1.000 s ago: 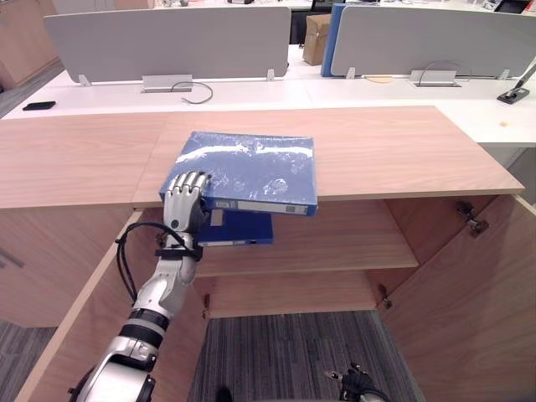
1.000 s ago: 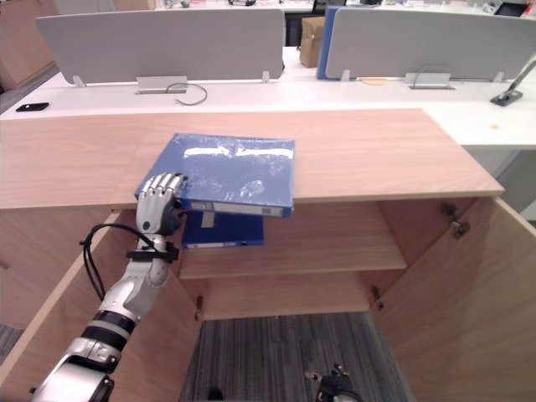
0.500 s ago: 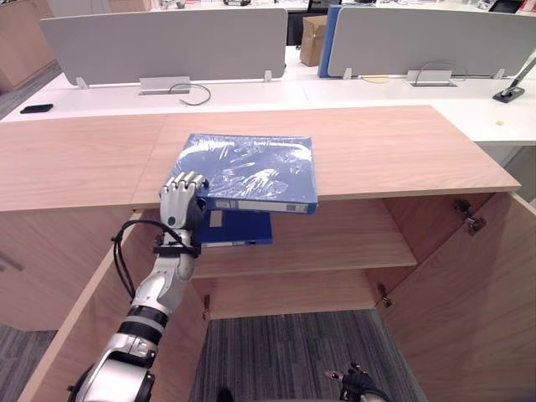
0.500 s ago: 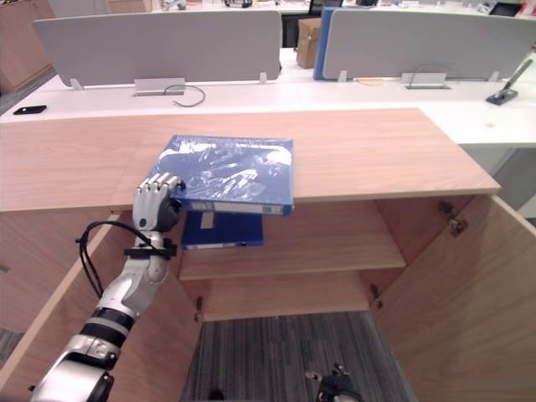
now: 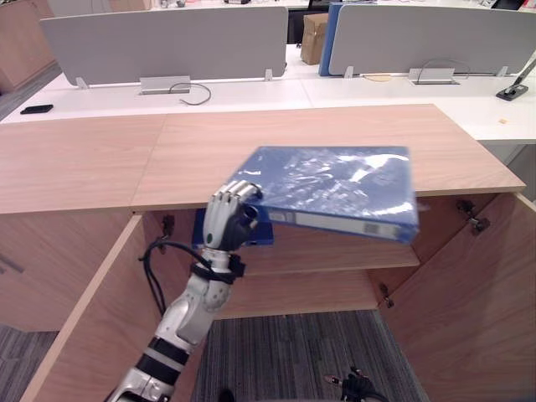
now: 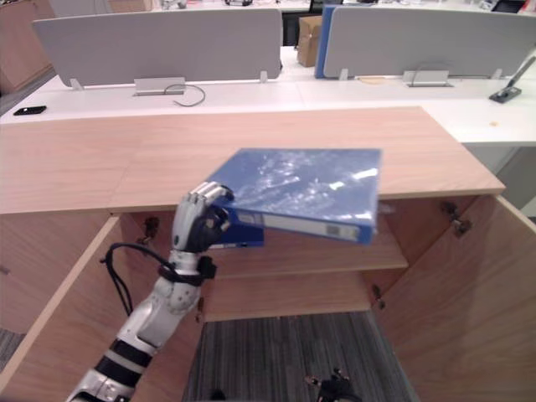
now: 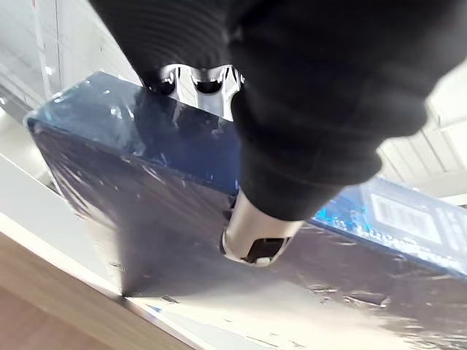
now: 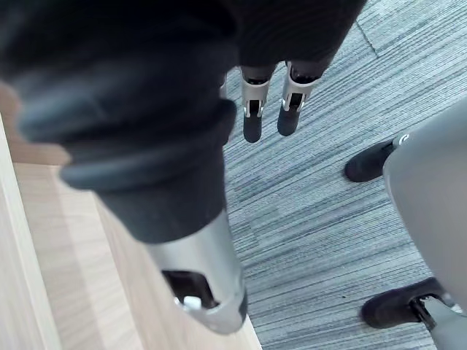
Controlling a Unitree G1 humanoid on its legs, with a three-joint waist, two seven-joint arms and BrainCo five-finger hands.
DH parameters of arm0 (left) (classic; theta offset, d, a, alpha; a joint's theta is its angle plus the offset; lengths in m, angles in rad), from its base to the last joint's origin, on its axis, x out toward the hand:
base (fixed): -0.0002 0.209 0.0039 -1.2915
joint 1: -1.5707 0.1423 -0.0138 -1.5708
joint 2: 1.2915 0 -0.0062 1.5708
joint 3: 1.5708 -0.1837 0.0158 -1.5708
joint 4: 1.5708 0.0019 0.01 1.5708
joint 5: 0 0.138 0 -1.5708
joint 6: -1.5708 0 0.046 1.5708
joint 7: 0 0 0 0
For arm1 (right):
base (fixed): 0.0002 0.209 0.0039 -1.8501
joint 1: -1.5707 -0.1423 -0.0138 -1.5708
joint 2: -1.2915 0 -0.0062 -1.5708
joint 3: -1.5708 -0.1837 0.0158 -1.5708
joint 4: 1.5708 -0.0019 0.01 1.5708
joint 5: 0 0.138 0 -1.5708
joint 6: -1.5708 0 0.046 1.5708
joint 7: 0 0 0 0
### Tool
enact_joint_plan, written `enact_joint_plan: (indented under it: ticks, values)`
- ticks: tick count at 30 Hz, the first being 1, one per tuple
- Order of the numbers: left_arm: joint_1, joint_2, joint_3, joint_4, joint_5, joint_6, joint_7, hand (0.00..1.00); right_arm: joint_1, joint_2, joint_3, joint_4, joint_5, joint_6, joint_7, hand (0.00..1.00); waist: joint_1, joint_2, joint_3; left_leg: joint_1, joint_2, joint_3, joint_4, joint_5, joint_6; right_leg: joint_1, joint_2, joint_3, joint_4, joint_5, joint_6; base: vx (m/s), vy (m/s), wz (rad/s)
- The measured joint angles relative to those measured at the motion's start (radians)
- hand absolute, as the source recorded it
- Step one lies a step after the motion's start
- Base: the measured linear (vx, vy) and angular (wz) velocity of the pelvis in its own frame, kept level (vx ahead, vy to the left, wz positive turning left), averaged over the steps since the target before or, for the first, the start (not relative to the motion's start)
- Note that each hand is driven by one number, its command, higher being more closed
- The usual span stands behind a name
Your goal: Walk over to the cabinet, pick up the folder, carry it to the office cabinet, place the folder inside the office cabinet, then close the office cabinet door
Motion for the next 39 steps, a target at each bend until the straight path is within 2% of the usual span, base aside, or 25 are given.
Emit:
enact_joint_plan:
  ticks: [1, 5, 10, 14, 15, 16, 17, 19, 20, 22, 25, 27, 30, 36, 39]
  values:
    - [0.014, -0.004, -0.011, -0.016, -0.021, -0.023, -0.017, 1.00, 0.007, -0.003, 0.017, 0.000, -0.010, 0.000, 0.000, 0.00, 0.001, 0.000, 0.000, 0.000, 0.000, 0.000, 0.000, 0.000, 0.000, 0.001, 0.000, 0.000, -0.001, -0.001, -0.002, 0.00, 0.000, 0.00]
    - [0.053, -0.009, -0.011, -0.051, -0.087, -0.060, -0.049, 1.00, 0.020, -0.004, 0.017, 0.000, -0.025, 0.000, 0.001, 0.00, 0.004, -0.001, 0.000, 0.001, 0.000, 0.000, 0.000, -0.001, 0.001, 0.001, 0.000, -0.001, -0.002, -0.006, -0.011, 0.00, 0.000, 0.00]
    - [0.094, -0.012, -0.011, -0.089, -0.154, -0.073, -0.075, 1.00, 0.021, -0.007, 0.050, 0.000, -0.026, 0.000, 0.003, 0.00, 0.007, -0.004, -0.004, 0.002, -0.001, -0.003, 0.000, -0.005, 0.000, 0.005, 0.000, -0.003, -0.002, -0.010, -0.021, 0.00, -0.001, 0.01]
    - [0.130, -0.013, -0.050, -0.148, -0.289, -0.085, -0.135, 1.00, 0.027, -0.010, 0.056, 0.000, -0.026, 0.000, 0.003, 0.00, 0.010, -0.005, -0.006, 0.004, -0.003, -0.011, 0.000, -0.008, -0.003, 0.014, 0.001, -0.010, -0.002, -0.011, -0.023, 0.02, -0.015, 0.07]
    - [0.142, -0.012, -0.066, -0.163, -0.451, -0.105, -0.203, 1.00, 0.027, -0.011, 0.056, 0.001, -0.025, 0.000, 0.003, 0.00, 0.013, -0.005, -0.006, 0.003, -0.003, -0.013, 0.000, -0.009, -0.004, 0.015, 0.001, -0.012, -0.002, -0.011, -0.023, 0.01, -0.019, 0.03]
    - [0.157, -0.013, -0.085, -0.172, -0.683, -0.123, -0.292, 1.00, 0.027, -0.011, 0.056, 0.001, -0.025, 0.000, 0.005, 0.00, 0.012, -0.005, -0.006, 0.004, -0.002, -0.013, 0.000, -0.009, -0.004, 0.015, 0.002, -0.012, -0.002, -0.011, -0.024, 0.00, 0.000, 0.00]
    - [0.162, -0.013, -0.096, -0.172, -0.783, -0.123, -0.333, 1.00, 0.027, -0.011, 0.057, 0.001, -0.025, 0.000, 0.005, 0.00, 0.012, -0.005, -0.006, 0.004, -0.001, -0.013, 0.000, -0.009, -0.005, 0.015, 0.003, -0.012, -0.002, -0.011, -0.024, 0.00, 0.000, 0.00]
    - [0.194, -0.010, -0.129, -0.172, -1.205, -0.103, -0.496, 1.00, 0.025, -0.011, 0.063, 0.001, 0.000, 0.000, 0.013, 0.00, 0.007, -0.005, -0.006, 0.003, 0.002, -0.013, 0.000, -0.009, -0.005, 0.015, 0.005, -0.012, -0.002, -0.011, -0.023, 0.00, 0.000, 0.00]
    - [0.201, -0.011, -0.135, -0.172, -1.276, -0.096, -0.520, 1.00, 0.026, -0.012, 0.064, 0.001, 0.015, 0.000, 0.015, 0.00, 0.007, -0.005, -0.006, 0.004, 0.003, -0.013, 0.000, -0.009, -0.005, 0.014, 0.006, -0.012, -0.002, -0.011, -0.023, 0.00, 0.000, 0.00]
    - [0.221, -0.014, -0.137, -0.172, -1.492, -0.077, -0.582, 1.00, 0.026, -0.012, 0.068, 0.001, 0.054, 0.000, 0.025, 0.00, 0.007, -0.005, -0.006, 0.003, 0.007, -0.011, 0.000, -0.009, -0.005, 0.012, 0.008, -0.012, 0.001, -0.010, -0.021, -0.01, -0.008, -0.02]
    - [0.242, -0.012, -0.135, -0.172, -1.641, -0.067, -0.614, 1.00, 0.025, -0.020, 0.104, -0.004, 0.101, -0.002, 0.035, 0.00, 0.008, -0.004, -0.007, 0.002, 0.009, -0.005, 0.000, -0.008, -0.006, 0.006, 0.009, -0.006, 0.001, -0.005, -0.012, -0.01, -0.007, -0.07]
    - [0.252, -0.012, -0.131, -0.172, -1.681, -0.061, -0.616, 1.00, 0.027, -0.019, 0.105, -0.029, 0.144, -0.007, 0.034, 0.00, 0.010, -0.004, -0.007, -0.002, 0.011, 0.004, 0.000, -0.008, -0.006, -0.004, 0.009, 0.002, 0.003, -0.002, -0.007, 0.00, 0.001, -0.14]
    - [0.275, -0.012, -0.114, -0.172, -1.694, -0.059, -0.616, 1.00, 0.056, -0.019, 0.104, -0.158, 0.194, -0.024, 0.023, 0.00, 0.007, -0.003, -0.007, -0.003, 0.013, 0.016, 0.000, -0.008, -0.006, -0.016, 0.009, 0.016, 0.008, 0.001, -0.002, -0.02, 0.002, -0.16]
    - [0.326, -0.065, -0.045, -0.176, -1.670, -0.059, -0.615, 1.00, 0.195, -0.016, 0.043, -0.597, 0.255, -0.102, -0.005, 0.00, -0.007, 0.000, -0.033, -0.017, 0.030, 0.056, 0.005, -0.002, -0.005, -0.059, 0.018, 0.057, 0.028, 0.011, 0.010, -0.02, -0.005, -0.18]
    - [0.335, -0.073, -0.027, -0.199, -1.641, -0.059, -0.614, 1.00, 0.231, -0.010, -0.003, -0.696, 0.338, -0.140, -0.005, 0.00, -0.011, 0.001, -0.035, -0.018, 0.038, 0.060, 0.004, 0.004, -0.007, -0.069, 0.026, 0.063, 0.039, 0.012, 0.008, -0.06, -0.017, -0.06]
